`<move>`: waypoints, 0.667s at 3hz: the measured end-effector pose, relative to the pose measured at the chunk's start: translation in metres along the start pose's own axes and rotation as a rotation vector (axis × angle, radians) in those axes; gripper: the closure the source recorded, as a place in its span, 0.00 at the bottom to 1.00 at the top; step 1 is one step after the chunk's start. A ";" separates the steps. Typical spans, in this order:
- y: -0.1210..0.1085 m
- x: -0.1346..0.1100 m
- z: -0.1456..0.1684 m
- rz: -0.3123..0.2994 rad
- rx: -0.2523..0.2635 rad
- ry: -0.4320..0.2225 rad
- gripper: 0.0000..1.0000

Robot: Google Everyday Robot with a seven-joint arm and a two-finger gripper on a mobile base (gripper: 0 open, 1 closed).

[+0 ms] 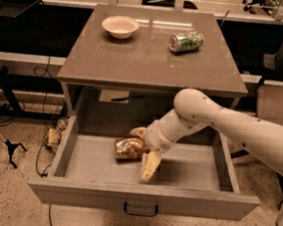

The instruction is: Pick orange can from top drawer and place on counter

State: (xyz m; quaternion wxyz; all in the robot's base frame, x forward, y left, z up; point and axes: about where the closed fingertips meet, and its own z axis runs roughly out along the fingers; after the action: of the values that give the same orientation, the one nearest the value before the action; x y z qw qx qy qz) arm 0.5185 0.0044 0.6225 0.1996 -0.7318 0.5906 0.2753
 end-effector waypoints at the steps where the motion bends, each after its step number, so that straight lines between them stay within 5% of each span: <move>1: -0.003 0.001 0.018 -0.011 -0.012 0.014 0.19; 2: -0.006 0.004 0.016 -0.007 0.012 0.013 0.42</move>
Offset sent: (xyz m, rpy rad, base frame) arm 0.0112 -0.0010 -0.0128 -0.0059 -0.0415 -0.0331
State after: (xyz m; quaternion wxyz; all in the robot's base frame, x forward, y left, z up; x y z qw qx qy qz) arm 0.5224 0.0121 0.6074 0.2011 -0.7344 0.5911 0.2661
